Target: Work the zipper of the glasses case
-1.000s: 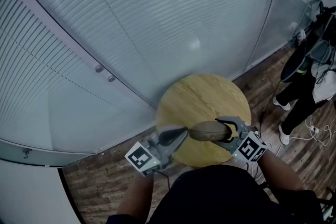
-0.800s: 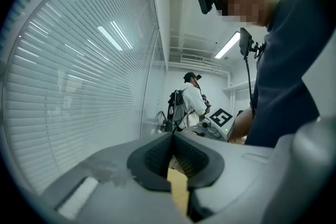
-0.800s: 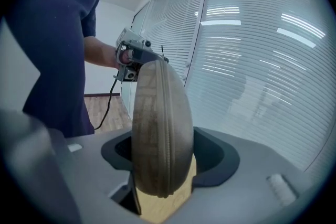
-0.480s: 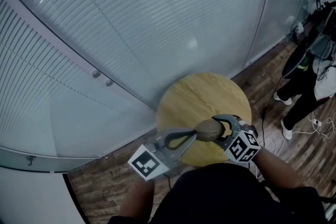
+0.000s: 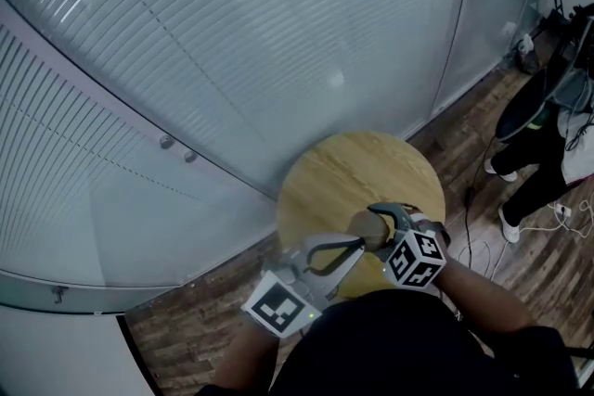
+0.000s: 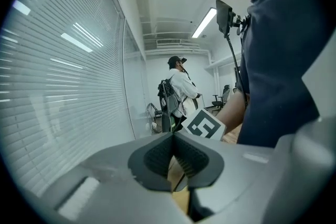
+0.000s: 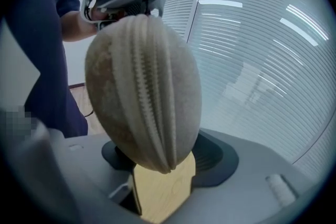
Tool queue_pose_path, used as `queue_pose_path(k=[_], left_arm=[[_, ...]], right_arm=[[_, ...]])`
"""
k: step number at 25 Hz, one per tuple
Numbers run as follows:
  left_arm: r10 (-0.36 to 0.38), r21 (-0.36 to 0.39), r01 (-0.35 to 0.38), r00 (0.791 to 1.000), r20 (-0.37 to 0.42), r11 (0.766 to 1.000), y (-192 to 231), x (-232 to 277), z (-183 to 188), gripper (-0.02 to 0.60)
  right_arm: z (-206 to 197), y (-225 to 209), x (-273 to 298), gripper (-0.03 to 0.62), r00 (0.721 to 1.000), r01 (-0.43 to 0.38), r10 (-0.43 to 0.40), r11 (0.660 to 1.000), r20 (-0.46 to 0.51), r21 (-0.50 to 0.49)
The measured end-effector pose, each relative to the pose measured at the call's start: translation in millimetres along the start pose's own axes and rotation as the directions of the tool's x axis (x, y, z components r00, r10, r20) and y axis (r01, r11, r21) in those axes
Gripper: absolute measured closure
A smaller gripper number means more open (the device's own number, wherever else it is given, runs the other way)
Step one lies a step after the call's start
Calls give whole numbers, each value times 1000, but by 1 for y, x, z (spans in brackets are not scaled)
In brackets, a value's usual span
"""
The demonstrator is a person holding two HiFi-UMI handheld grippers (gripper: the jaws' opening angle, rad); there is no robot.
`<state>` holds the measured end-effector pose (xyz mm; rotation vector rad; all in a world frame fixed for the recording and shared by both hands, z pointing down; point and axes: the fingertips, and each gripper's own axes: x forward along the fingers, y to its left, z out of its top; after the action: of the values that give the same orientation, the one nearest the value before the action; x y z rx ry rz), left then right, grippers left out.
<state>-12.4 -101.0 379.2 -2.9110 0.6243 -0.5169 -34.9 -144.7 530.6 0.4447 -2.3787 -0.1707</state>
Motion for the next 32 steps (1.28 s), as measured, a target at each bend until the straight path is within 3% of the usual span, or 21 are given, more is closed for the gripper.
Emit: queue_pose_path(k=[3,10,14,16,18,19,21,23,26,28,29,30,32], left_arm=[[1,-35,1,998,61,999,8,-7,7,575],[13,-27,-13,1000,-28,1000,-8,12,-1,575],[-12,29,14,998,-65,999,-11,11,6,575],[-93,-38,94,995,38,995,-28,10,29,577],[-197,-118,223,960,201,968,-59,13,69,577],[-221,-94,248,948,229,964,-73,17,83,577],[-209,58,202,963,168,978,-85,25,87,575],[-158,129,143,981,116,981,-72,17,76,575],[-8,107,-1,997,82,994,-21,-12,54,575],[125,110,-127,992,30,986,12,-29,31,575],[164,98,-164,986,9,982,23,-34,20,554],[185,74,-184,983,-6,980,30,-36,9,485],[184,23,-183,982,-33,983,33,-34,-10,423]], right_arm=[[3,-3,-5,318,1000,8,-8,1000,-1,11],[-3,0,2,319,998,7,-9,999,-57,-38],[3,-4,0,319,996,16,-21,998,-86,-67],[-2,0,6,321,991,11,-25,994,-135,-109],[-11,10,16,321,984,-22,-4,990,-179,-140],[-13,15,21,321,985,-38,14,990,-173,-137],[-12,20,23,321,991,-50,37,994,-130,-100],[-10,17,18,321,995,-44,39,997,-90,-55],[-7,4,7,319,998,-25,25,1000,-61,2],[-6,-2,3,319,999,-12,13,999,-42,31],[-5,-5,1,319,999,-6,7,999,-32,43],[-5,-8,-1,319,1000,0,1,999,-22,52],[-4,-12,-5,319,1000,9,-8,998,-9,68]])
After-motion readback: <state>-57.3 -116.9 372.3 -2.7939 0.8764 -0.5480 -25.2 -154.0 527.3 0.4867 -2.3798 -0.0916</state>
